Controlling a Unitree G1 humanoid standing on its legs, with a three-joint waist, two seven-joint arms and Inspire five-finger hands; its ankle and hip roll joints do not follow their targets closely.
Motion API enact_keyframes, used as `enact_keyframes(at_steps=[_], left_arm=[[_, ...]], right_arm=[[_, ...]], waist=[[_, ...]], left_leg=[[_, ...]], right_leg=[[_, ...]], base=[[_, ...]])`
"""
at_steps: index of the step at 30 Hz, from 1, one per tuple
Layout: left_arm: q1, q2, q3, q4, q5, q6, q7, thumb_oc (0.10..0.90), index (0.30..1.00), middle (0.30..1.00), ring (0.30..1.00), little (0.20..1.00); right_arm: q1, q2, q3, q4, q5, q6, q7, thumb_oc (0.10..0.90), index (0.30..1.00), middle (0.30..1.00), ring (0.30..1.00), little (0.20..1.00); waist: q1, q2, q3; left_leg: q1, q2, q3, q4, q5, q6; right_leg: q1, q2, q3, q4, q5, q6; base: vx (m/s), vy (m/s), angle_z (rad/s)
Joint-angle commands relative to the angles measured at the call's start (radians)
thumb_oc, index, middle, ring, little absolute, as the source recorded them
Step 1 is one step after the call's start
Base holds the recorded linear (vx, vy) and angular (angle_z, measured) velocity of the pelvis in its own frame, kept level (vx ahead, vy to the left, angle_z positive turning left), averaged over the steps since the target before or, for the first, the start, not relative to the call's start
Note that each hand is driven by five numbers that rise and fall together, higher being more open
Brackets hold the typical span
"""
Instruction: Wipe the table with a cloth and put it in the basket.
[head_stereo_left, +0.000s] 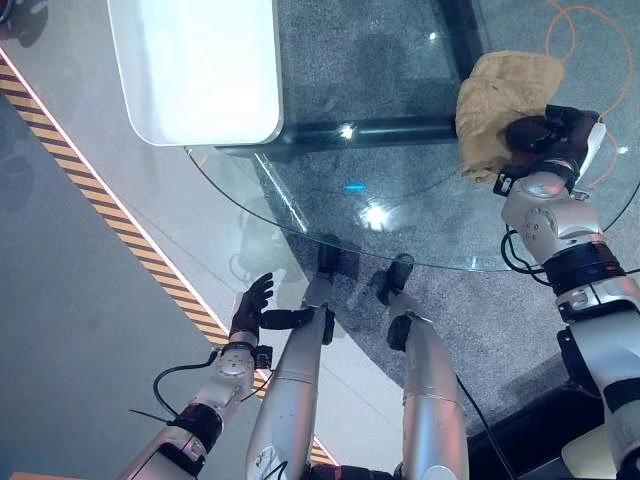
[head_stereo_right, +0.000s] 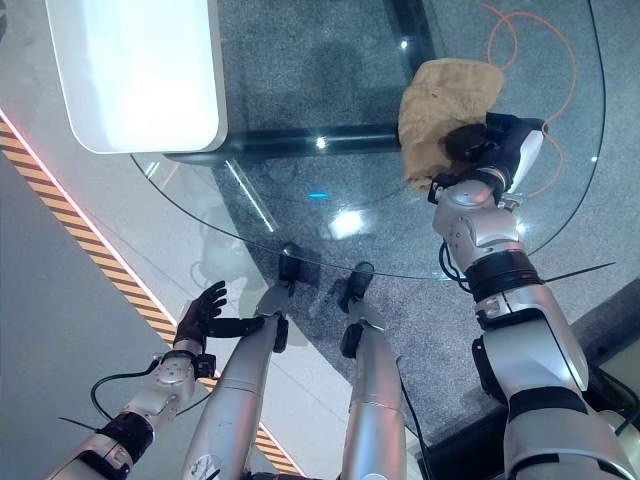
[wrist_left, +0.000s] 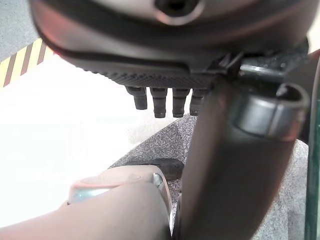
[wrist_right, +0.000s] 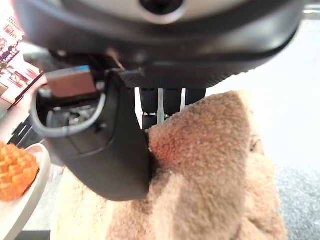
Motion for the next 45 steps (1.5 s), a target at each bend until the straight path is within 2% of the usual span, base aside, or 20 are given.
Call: enact_keyframes(at_steps=[1,5,9,12,13,15,17,22,33,45], left_arm=[[0.099,0.001,-0.057,-0.023,-0.005,0.005,0.011,0.800,0.900,0.900,0.900,0.900],[0.098,0.000,-0.061,-0.027,-0.006,0.007,0.012,0.800,0.900,0.900,0.900,0.900],[0.099,-0.005,-0.059,-0.032,-0.002,0.005,0.017,0.800,0.900,0.900,0.900,0.900],[0.097,-0.009,-0.056,-0.034,0.008,0.006,0.018,0.800,0.900,0.900,0.900,0.900],[0.097,-0.008,-0.053,-0.035,0.012,0.009,0.018,0.800,0.900,0.900,0.900,0.900],[0.098,-0.008,-0.050,-0.035,0.015,0.007,0.014,0.800,0.900,0.900,0.900,0.900],[0.099,-0.007,-0.049,-0.036,0.016,0.008,0.012,0.800,0.900,0.900,0.900,0.900],[0.102,-0.008,-0.047,-0.050,0.026,0.018,0.002,0.800,0.900,0.900,0.900,0.900],[0.105,0.001,-0.048,-0.046,0.040,0.016,-0.010,0.800,0.900,0.900,0.900,0.900],[0.094,0.002,-0.052,-0.028,0.038,0.010,0.000,0.800,0.900,0.900,0.900,0.900]], right_arm=[[-0.030,0.060,0.074,-0.042,0.021,-0.001,0.069,0.100,0.300,0.300,0.300,0.200],[-0.033,0.077,0.086,-0.055,-0.006,-0.005,0.074,0.100,0.300,0.300,0.300,0.200],[-0.033,0.102,0.112,-0.098,-0.091,0.004,0.119,0.100,0.300,0.300,0.300,0.200],[-0.042,0.125,0.141,-0.137,-0.182,0.002,0.186,0.100,0.300,0.300,0.300,0.200],[-0.047,0.138,0.162,-0.172,-0.256,0.009,0.238,0.100,0.300,0.300,0.300,0.200],[-0.051,0.148,0.189,-0.204,-0.327,0.025,0.290,0.100,0.300,0.300,0.300,0.200],[-0.054,0.152,0.208,-0.224,-0.367,0.031,0.322,0.100,0.300,0.300,0.300,0.200],[-0.056,0.192,0.286,-0.282,-0.497,0.089,0.418,0.100,0.300,0.300,0.300,0.200],[-0.049,0.224,0.329,-0.242,-0.496,0.118,0.395,0.100,0.300,0.300,0.300,0.200],[-0.064,0.199,0.303,-0.196,-0.442,0.117,0.279,0.100,0.300,0.300,0.300,0.200]], waist=[[0.045,0.035,-0.015],[0.049,0.034,-0.015],[0.053,0.033,-0.015],[0.058,0.031,-0.015],[0.061,0.030,-0.015],[0.063,0.029,-0.015],[0.065,0.029,-0.015],[0.077,0.032,-0.015],[0.091,0.030,-0.015],[0.082,0.030,-0.015]], left_leg=[[0.016,-0.039,0.031,0.085,-0.164,0.055],[0.017,-0.042,0.029,0.085,-0.165,0.056],[0.021,-0.044,0.030,0.083,-0.165,0.059],[0.022,-0.047,0.028,0.083,-0.164,0.058],[0.022,-0.048,0.027,0.084,-0.163,0.056],[0.022,-0.048,0.027,0.083,-0.161,0.055],[0.023,-0.048,0.027,0.082,-0.160,0.055],[0.024,-0.051,0.024,0.079,-0.153,0.050],[0.023,-0.047,0.016,0.075,-0.147,0.043],[0.039,-0.040,0.026,0.072,-0.149,0.044]], right_leg=[[-0.023,0.002,0.038,-0.051,0.060,0.092],[-0.018,0.000,0.035,-0.056,0.064,0.096],[-0.013,-0.004,0.032,-0.058,0.067,0.100],[-0.007,-0.007,0.028,-0.064,0.067,0.103],[-0.006,-0.009,0.026,-0.063,0.068,0.105],[-0.006,-0.011,0.024,-0.063,0.069,0.106],[-0.005,-0.013,0.022,-0.062,0.069,0.106],[-0.001,-0.021,0.016,-0.062,0.069,0.109],[0.009,-0.026,0.005,-0.074,0.075,0.115],[0.021,-0.025,0.010,-0.074,0.078,0.115]], base=[[0.00,0.045,0.02],[0.00,0.018,0.00],[0.00,0.017,0.00],[0.00,0.000,0.00],[0.00,0.000,0.00],[0.00,0.000,0.00],[0.00,0.003,0.03],[0.00,0.007,0.09],[0.00,-0.021,0.06],[0.00,-0.006,0.00]])
